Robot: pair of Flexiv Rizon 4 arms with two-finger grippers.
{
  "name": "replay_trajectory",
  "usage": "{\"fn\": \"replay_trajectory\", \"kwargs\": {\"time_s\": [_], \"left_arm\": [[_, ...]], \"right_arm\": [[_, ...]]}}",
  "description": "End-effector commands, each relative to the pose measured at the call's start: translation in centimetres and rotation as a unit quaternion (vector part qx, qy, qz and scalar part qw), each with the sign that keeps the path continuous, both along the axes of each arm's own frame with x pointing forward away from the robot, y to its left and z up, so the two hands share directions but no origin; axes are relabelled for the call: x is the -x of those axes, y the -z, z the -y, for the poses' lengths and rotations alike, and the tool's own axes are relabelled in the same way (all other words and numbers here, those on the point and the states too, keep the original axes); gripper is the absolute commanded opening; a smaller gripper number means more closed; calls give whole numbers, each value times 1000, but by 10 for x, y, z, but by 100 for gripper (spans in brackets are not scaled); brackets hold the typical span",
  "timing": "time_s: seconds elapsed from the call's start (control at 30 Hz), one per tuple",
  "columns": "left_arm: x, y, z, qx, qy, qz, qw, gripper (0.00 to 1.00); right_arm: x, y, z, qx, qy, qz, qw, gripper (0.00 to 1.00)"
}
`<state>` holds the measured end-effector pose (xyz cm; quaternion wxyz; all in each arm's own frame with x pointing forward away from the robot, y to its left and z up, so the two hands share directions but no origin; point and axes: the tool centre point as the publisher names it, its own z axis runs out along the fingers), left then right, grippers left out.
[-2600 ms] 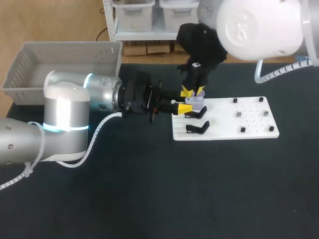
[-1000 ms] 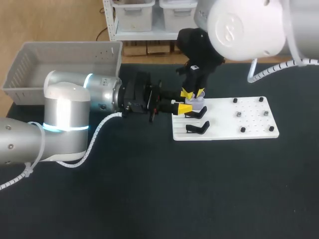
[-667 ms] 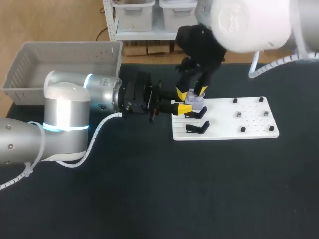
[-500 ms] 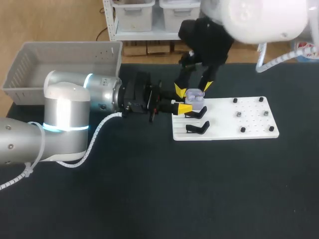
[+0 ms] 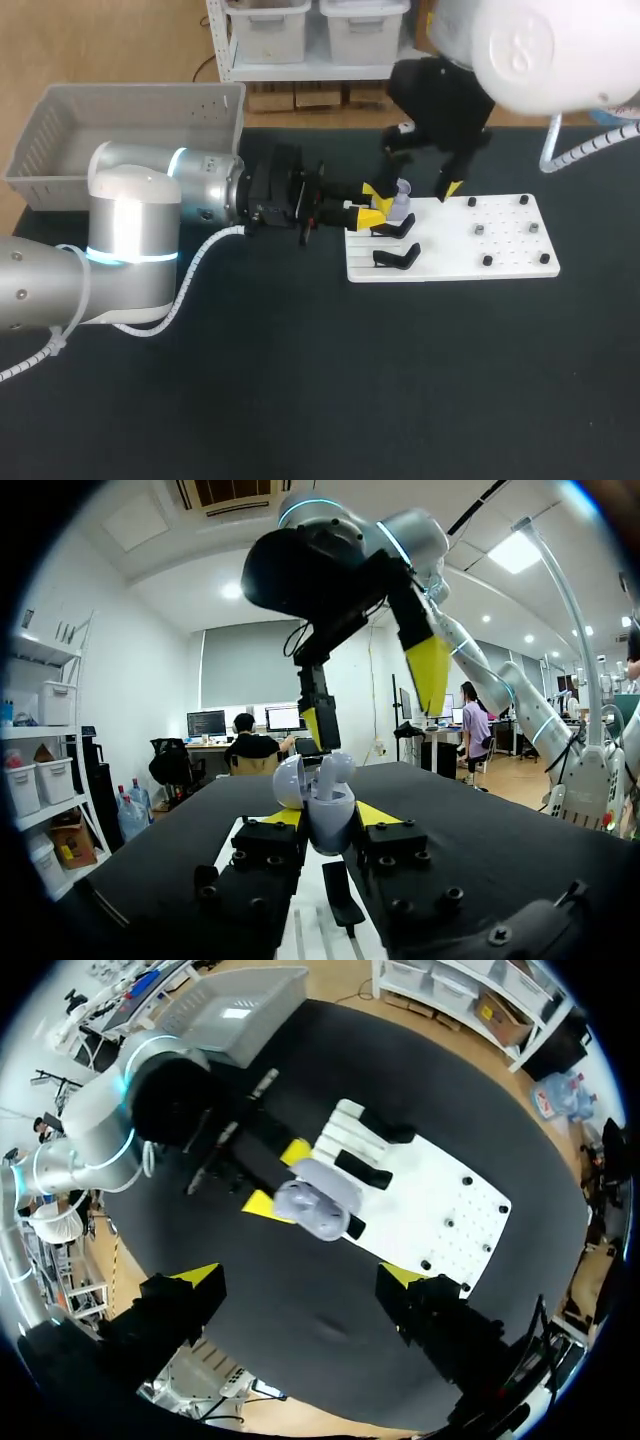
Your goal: Pick up each earbud case from the left stands, insert the matching earbuds, close the lid, and place the case in the box.
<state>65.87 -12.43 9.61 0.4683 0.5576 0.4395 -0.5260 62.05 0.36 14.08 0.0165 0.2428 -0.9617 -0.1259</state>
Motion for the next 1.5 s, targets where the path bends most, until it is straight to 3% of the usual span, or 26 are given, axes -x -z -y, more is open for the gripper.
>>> {"fn": "replay_trajectory", "kwargs": {"time_s": [0.03, 1.23, 1.5], "left_arm": [[1, 0, 0, 1, -2, 1, 1000, 0], [1, 0, 0, 1, -2, 1, 1000, 0], [1, 0, 0, 1, -2, 1, 1000, 0]], "right_arm": [[-8, 9, 3, -1, 6, -5, 1000, 100], [-28, 20, 11, -1, 40, 10, 999, 100], [-26, -1, 10, -29, 40, 29, 998, 100]]}}
